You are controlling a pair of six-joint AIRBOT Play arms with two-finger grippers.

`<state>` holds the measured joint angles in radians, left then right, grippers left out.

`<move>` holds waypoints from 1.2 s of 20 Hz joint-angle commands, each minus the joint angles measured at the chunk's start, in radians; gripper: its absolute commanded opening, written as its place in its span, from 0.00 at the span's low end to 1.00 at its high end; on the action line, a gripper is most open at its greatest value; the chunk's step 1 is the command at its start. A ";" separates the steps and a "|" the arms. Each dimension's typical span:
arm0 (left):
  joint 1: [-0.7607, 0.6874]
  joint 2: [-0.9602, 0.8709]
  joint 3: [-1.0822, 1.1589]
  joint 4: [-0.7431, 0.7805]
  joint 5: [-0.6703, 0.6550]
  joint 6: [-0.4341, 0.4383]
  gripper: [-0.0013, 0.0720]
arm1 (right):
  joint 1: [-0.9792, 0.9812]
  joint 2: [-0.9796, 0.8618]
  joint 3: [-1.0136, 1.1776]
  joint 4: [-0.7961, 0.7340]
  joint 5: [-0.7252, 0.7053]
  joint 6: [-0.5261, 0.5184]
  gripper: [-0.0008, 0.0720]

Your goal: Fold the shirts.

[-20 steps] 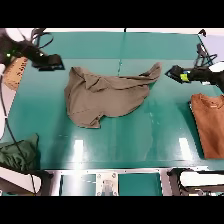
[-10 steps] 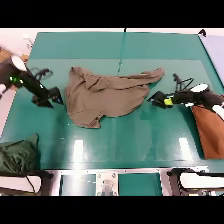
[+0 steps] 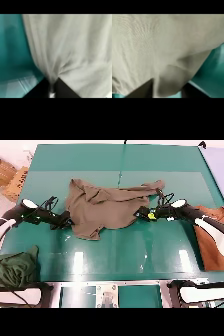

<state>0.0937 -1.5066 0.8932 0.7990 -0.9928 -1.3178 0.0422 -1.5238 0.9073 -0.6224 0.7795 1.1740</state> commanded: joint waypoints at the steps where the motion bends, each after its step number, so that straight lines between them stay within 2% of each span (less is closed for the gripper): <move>1: 0.000 0.004 -0.018 -0.121 0.044 0.098 0.05 | 0.011 -0.006 0.002 0.037 -0.035 -0.002 0.18; 2: 0.000 0.012 -0.002 -0.126 0.034 0.102 0.05 | 0.008 -0.004 0.003 0.035 -0.028 -0.008 0.03; 5: 0.000 0.113 0.084 -0.126 -0.003 0.124 0.05 | -0.034 0.061 0.037 0.009 0.059 -0.008 0.03; 7: 0.000 0.243 0.174 -0.139 -0.010 0.125 0.05 | -0.085 0.171 0.111 -0.012 0.132 -0.008 0.03; 12: 0.000 0.554 0.537 -0.207 -0.040 0.169 0.05 | -0.212 0.460 0.498 -0.026 0.411 0.000 0.03; 14: 0.000 0.636 0.701 -0.204 -0.039 0.176 0.05 | -0.233 0.535 0.664 -0.048 0.474 0.049 0.03; 19: 0.000 0.679 1.091 -0.123 -0.101 0.154 0.05 | -0.239 0.664 0.935 -0.116 0.535 0.129 0.03; 24: 0.000 0.678 1.146 0.004 -0.183 0.108 0.05 | -0.239 0.724 0.953 -0.155 0.558 0.153 0.03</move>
<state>0.0929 -0.8349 1.9923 0.7223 -1.1244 -1.1812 -0.1947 -0.8314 1.8286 -0.7380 1.3064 1.2968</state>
